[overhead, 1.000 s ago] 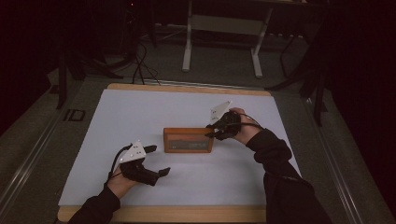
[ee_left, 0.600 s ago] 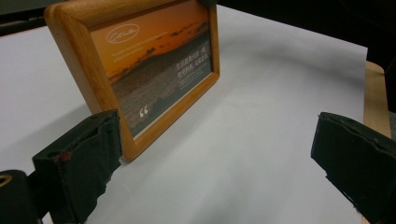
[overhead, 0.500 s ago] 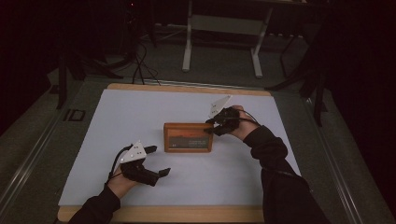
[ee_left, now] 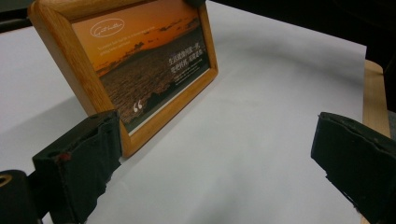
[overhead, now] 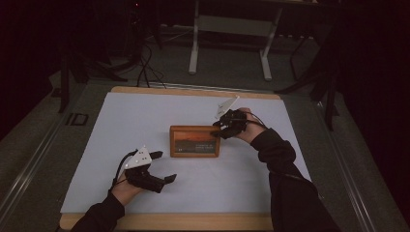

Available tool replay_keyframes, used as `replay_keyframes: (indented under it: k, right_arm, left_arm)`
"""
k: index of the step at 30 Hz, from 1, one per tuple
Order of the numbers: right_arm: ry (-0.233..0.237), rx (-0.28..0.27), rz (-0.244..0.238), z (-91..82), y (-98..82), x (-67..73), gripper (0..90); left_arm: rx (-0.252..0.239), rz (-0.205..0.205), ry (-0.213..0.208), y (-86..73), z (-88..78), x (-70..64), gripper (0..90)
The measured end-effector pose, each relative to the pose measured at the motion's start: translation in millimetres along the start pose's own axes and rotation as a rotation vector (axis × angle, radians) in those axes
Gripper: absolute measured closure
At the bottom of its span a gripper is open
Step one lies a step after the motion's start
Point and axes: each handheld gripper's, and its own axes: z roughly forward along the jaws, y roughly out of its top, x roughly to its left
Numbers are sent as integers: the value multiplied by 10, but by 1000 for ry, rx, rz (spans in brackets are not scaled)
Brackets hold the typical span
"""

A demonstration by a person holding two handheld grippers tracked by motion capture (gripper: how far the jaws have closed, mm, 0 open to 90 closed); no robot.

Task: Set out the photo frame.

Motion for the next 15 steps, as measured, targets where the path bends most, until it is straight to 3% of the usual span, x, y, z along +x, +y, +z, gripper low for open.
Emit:
replay_keyframes:
  k: [5,15]
  right_arm:
    - [-13,21,5,34,1,14,519]
    - [-35,-4,2,-41,66,73,471]
  left_arm:
    - [6,-2,-2,-10,11,-1,27]
    - [-1,1,-2,-2,6,-10,27]
